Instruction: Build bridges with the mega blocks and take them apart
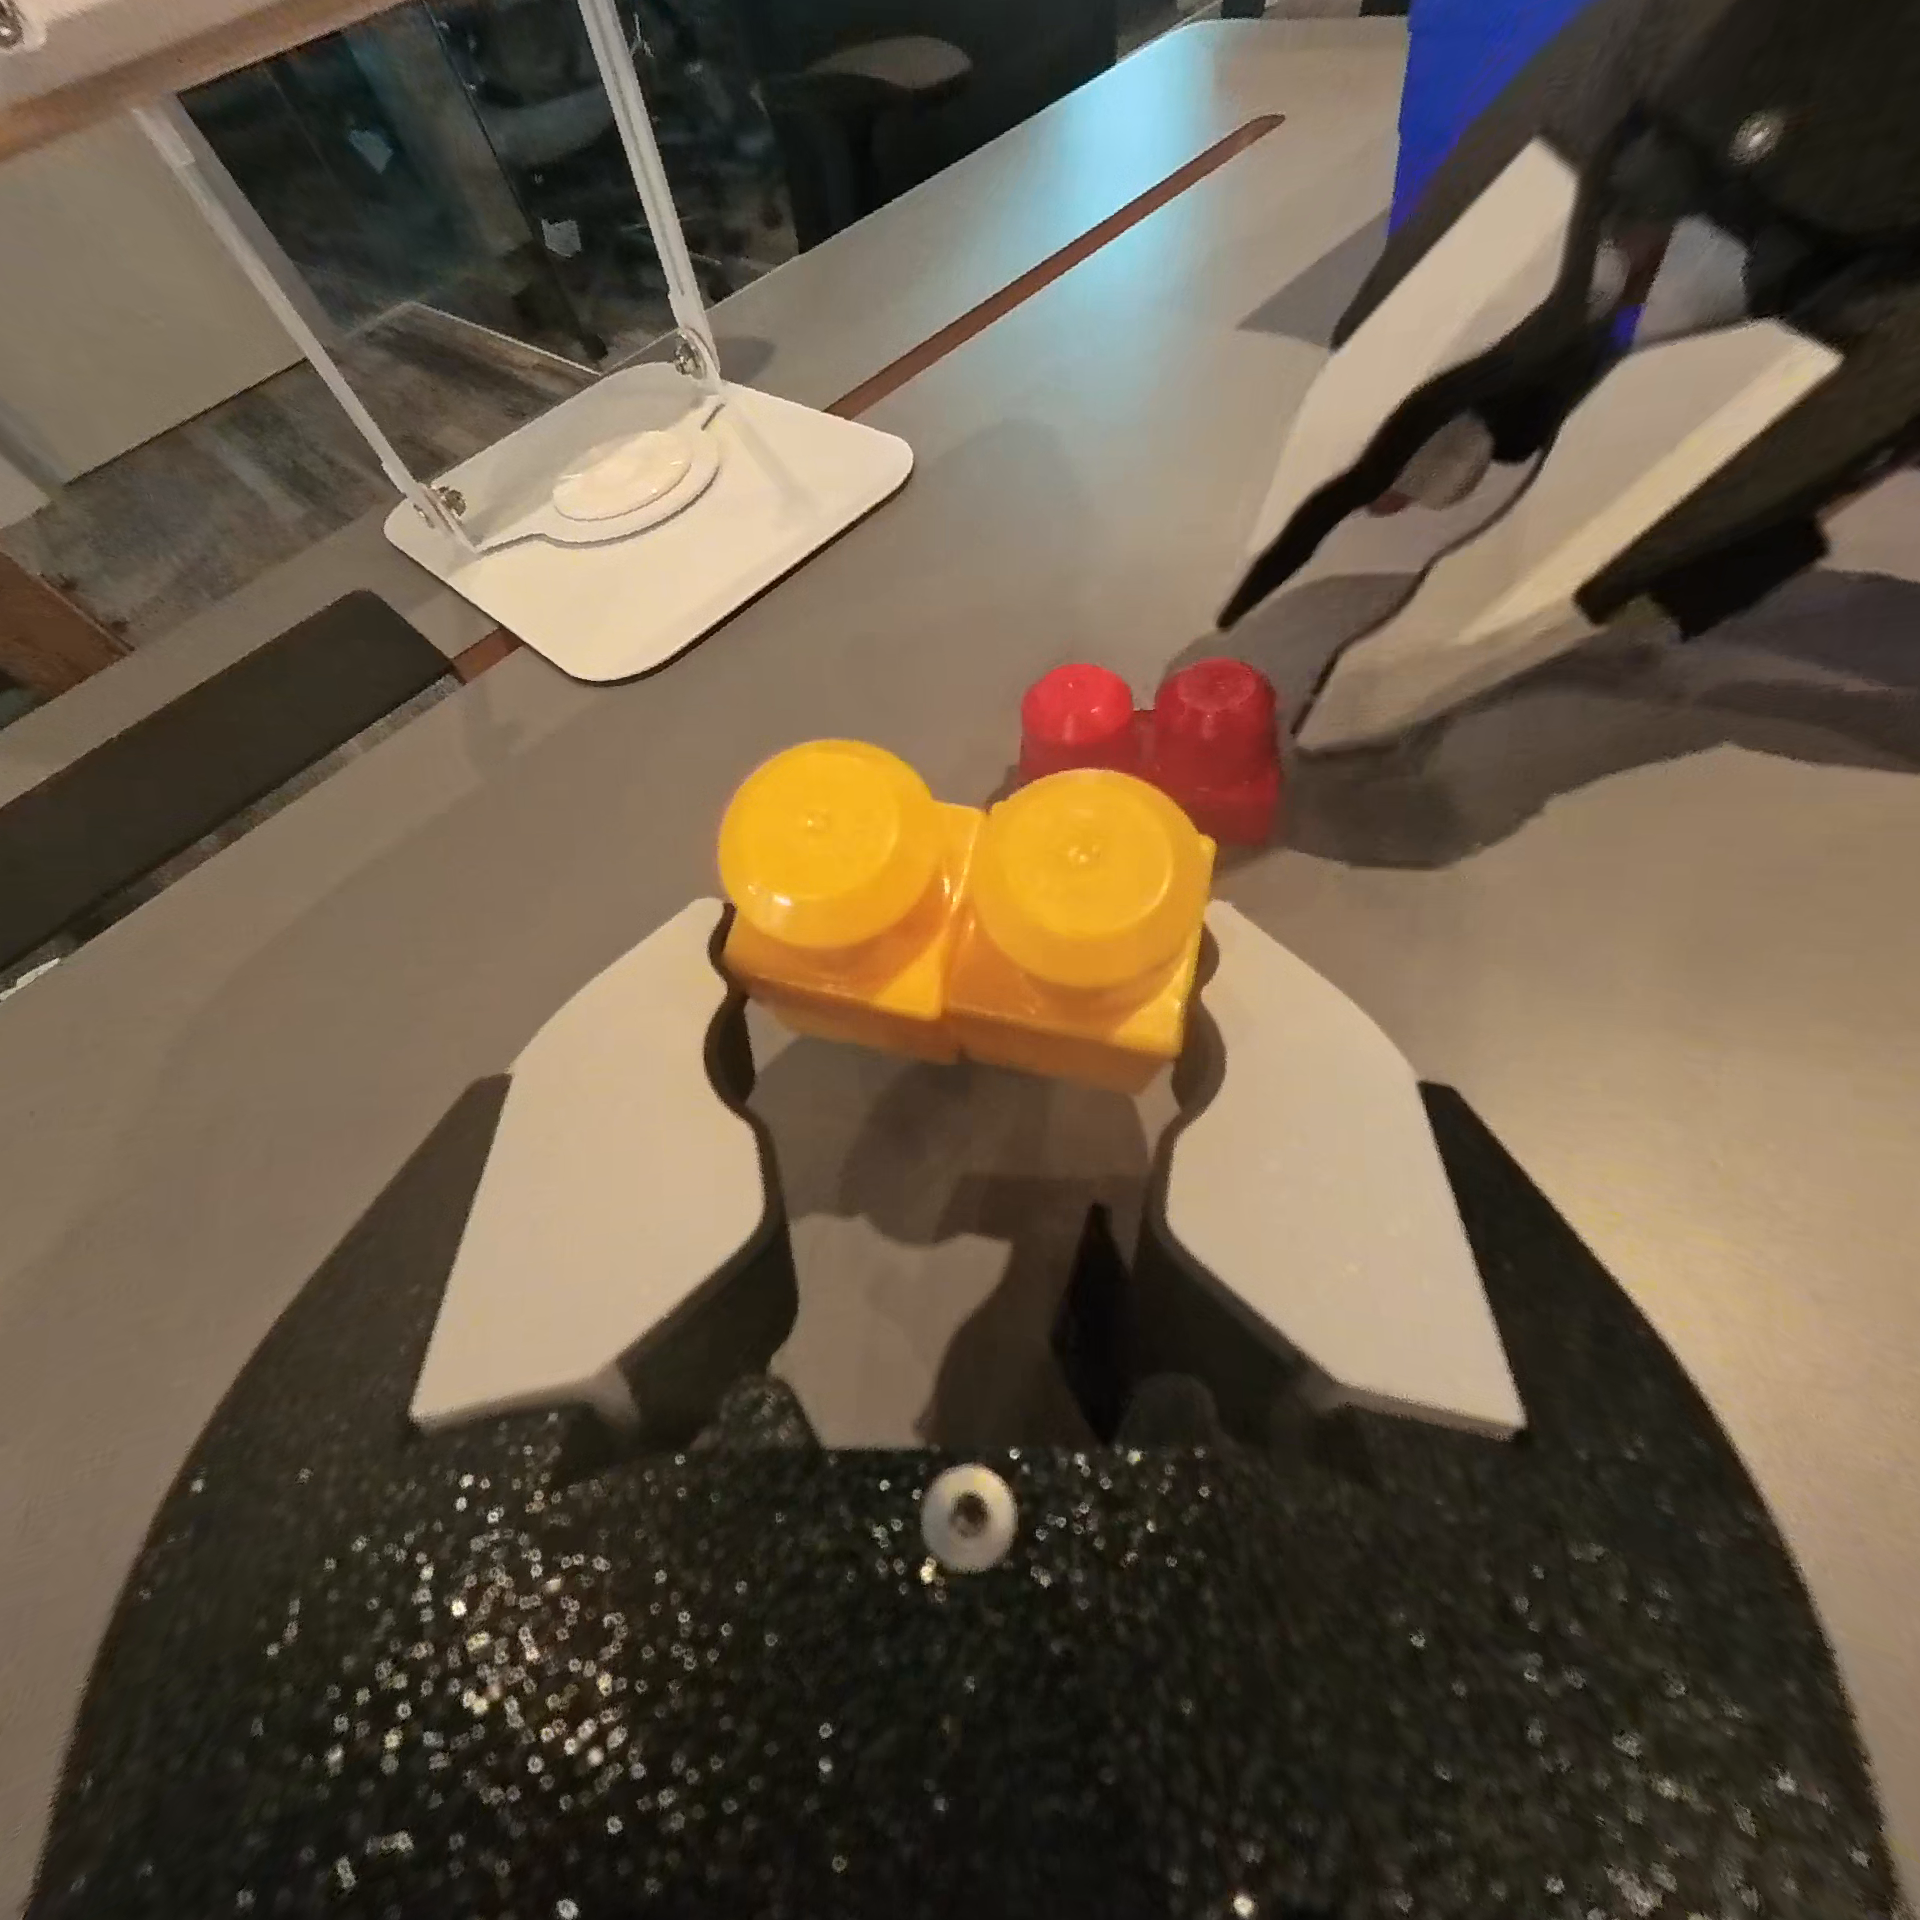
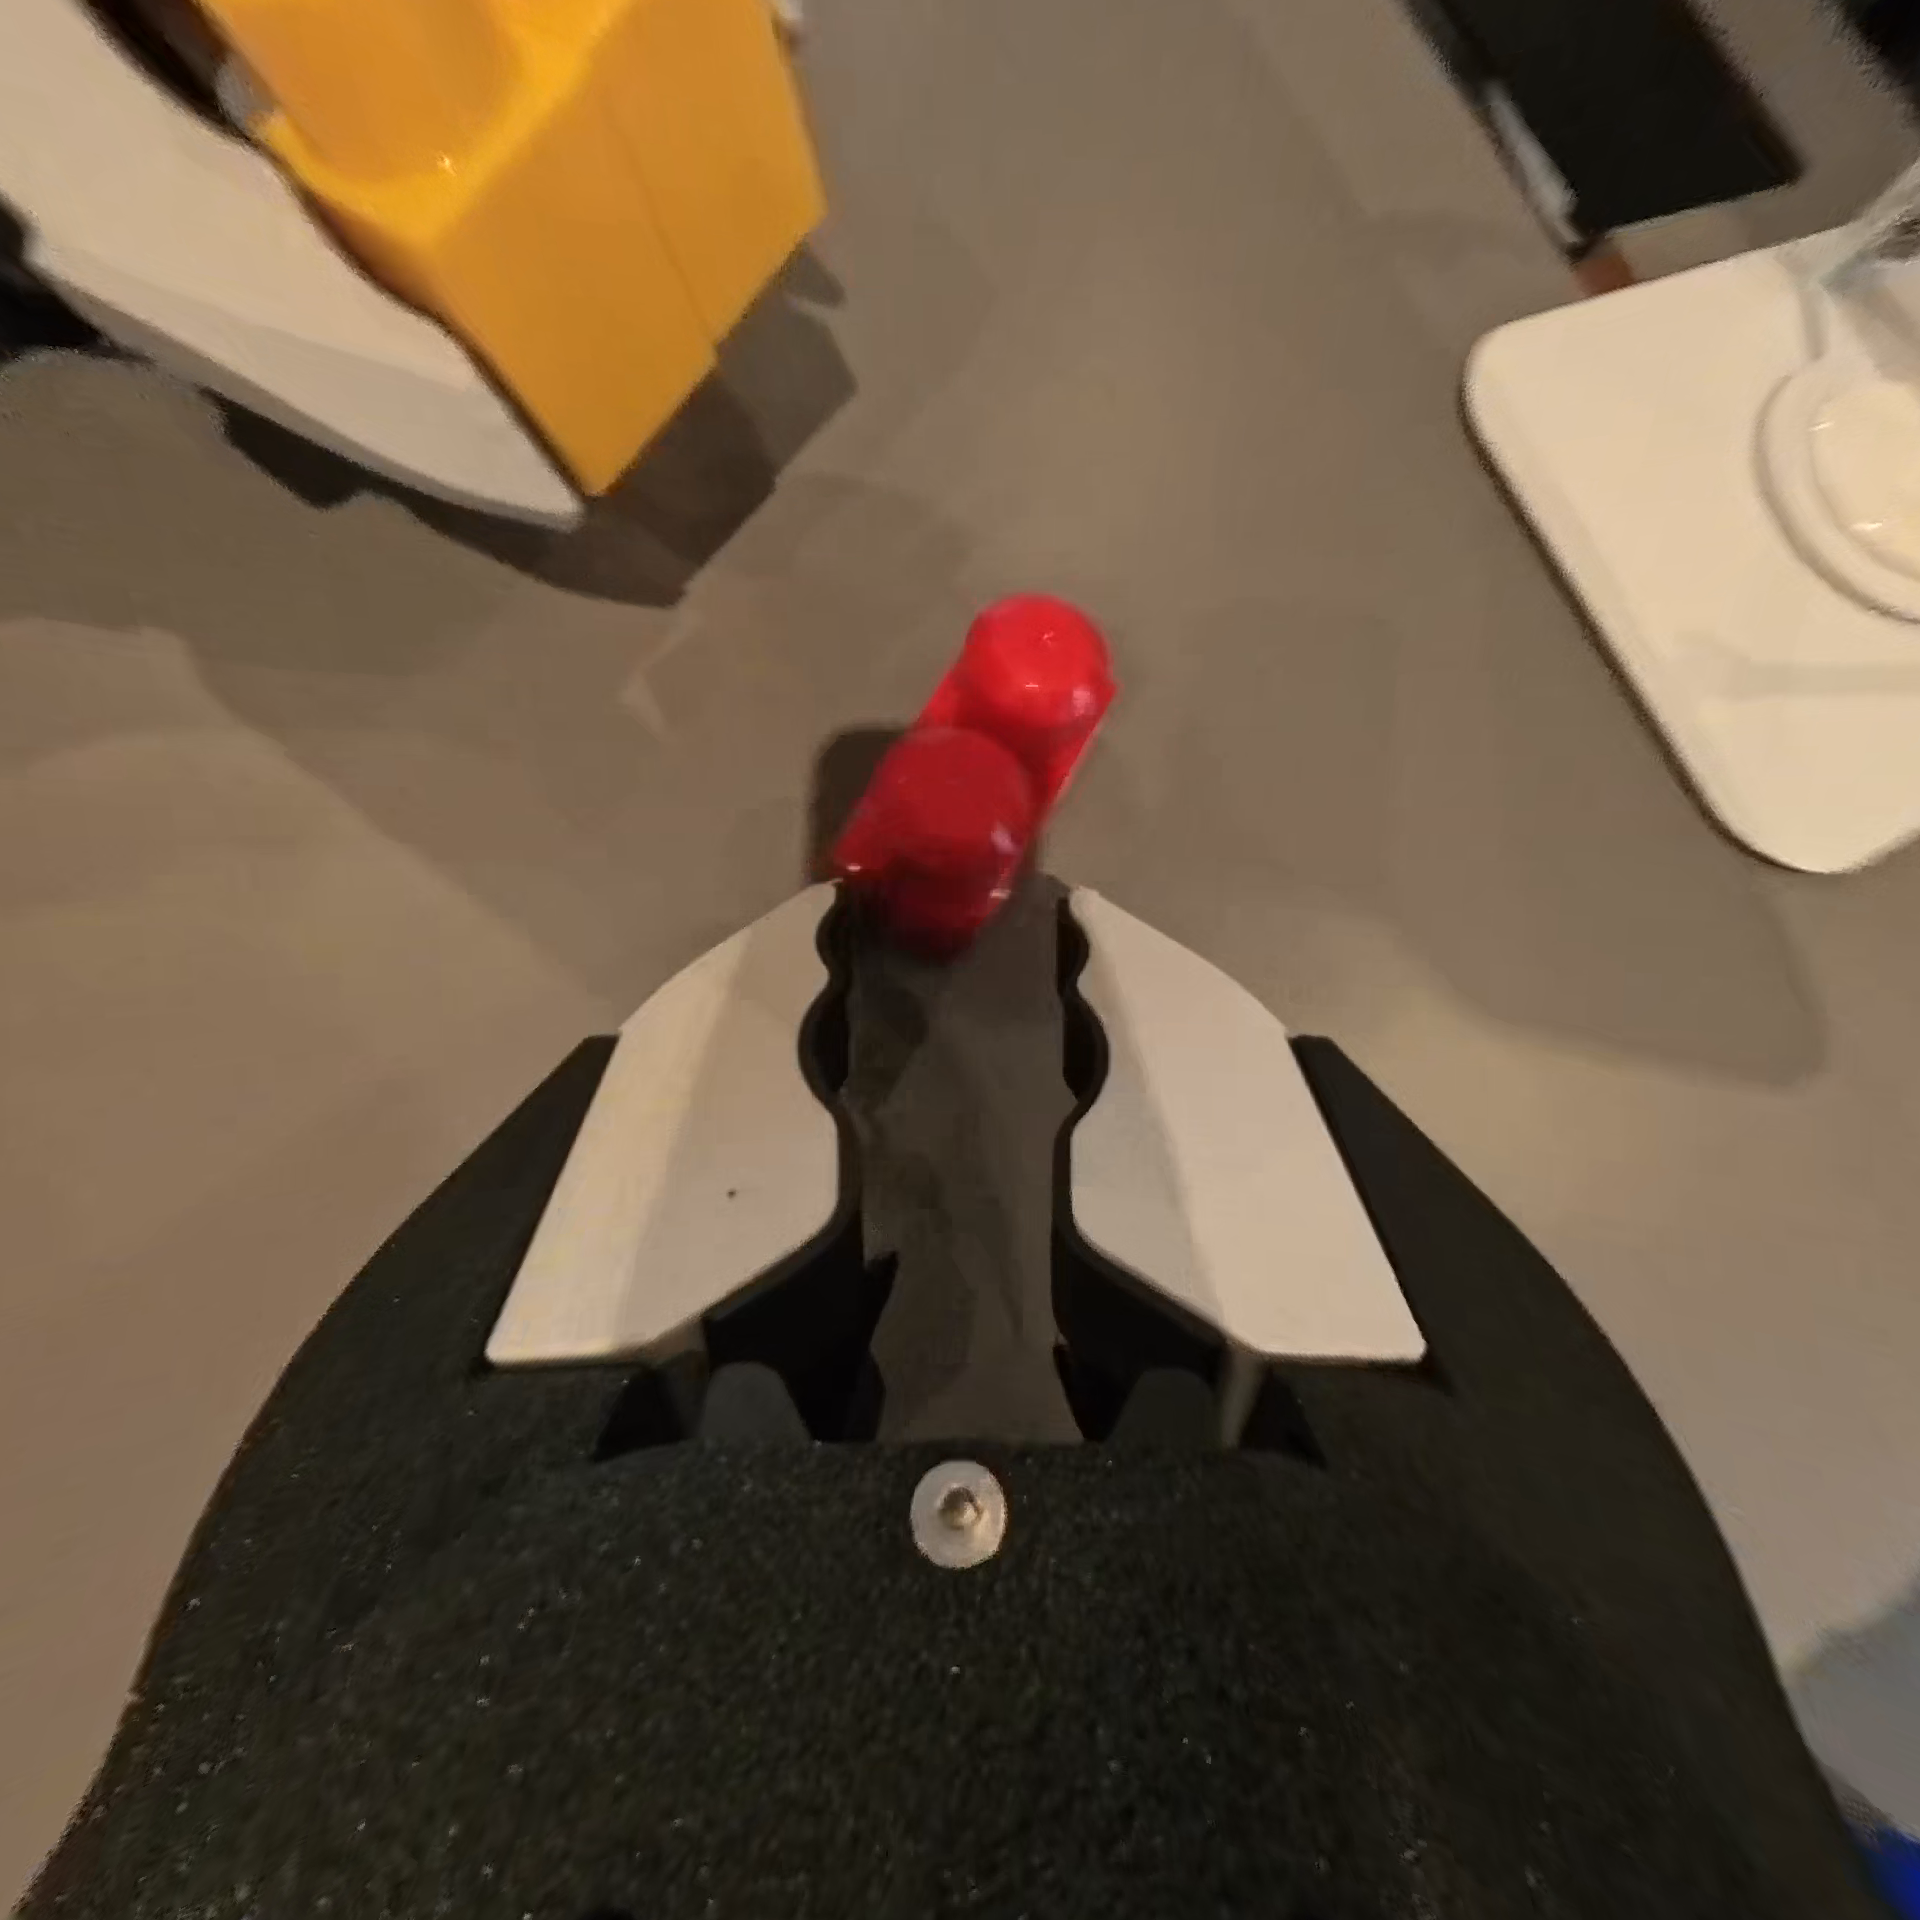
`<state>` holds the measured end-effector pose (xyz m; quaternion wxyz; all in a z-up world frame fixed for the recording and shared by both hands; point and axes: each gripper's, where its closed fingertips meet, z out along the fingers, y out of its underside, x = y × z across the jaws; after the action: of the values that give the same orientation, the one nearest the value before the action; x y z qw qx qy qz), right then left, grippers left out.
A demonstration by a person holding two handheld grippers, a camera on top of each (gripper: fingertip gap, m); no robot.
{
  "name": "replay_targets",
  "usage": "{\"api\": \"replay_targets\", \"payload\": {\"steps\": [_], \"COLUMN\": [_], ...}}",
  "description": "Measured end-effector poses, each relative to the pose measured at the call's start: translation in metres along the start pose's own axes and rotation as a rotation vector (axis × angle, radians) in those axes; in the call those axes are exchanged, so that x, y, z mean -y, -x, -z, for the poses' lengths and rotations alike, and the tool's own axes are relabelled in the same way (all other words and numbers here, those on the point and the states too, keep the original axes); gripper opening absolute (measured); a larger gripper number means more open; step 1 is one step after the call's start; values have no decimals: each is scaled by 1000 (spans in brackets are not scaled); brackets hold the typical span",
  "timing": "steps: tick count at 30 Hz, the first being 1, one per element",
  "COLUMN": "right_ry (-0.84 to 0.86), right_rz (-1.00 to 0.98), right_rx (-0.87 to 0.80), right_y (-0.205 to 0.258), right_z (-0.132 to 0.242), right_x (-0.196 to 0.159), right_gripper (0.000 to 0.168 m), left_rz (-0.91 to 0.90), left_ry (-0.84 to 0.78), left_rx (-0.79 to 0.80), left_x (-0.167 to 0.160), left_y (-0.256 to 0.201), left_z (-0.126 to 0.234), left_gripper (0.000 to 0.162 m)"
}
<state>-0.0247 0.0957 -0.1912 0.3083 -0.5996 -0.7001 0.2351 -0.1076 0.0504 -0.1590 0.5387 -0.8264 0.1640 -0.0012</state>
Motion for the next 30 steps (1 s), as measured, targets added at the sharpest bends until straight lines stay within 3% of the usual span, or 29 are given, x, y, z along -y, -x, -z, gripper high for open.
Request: {"api": "replay_targets", "payload": {"steps": [2,4,10,15,18,23,26,30], "right_ry": [-38,-92,-182,-166,-164,-139,-155,-333], "right_rz": [22,34,195,220,238,265,235,177], "right_rx": [101,90,107,225,271,320,334,326], "right_y": [22,20,4,5,5,10,13,14], "right_z": [-1,3,-5,-35,-43,-49,-49,-22], "right_x": [5,11,28,27,27,26,30,64], "right_gripper": [37,41,85,104,104,74,74,74], "left_rz": [-10,-36,-94,-63,-61,-73,-74,-88], "left_ry": [2,5,-37,-36,-33,-15,5,63], "left_rx": [-22,-65,-346,-466,-497,-488,-468,-407], "left_x": [-1,-2,-1,-4,-5,-7,-8,-13], "left_y": [-3,-8,-39,-42,-42,-41,-40,-38], "left_z": [1,3,26,44,50,49,47,38], "left_gripper": [80,80,79,79,79,79,80,79]}}
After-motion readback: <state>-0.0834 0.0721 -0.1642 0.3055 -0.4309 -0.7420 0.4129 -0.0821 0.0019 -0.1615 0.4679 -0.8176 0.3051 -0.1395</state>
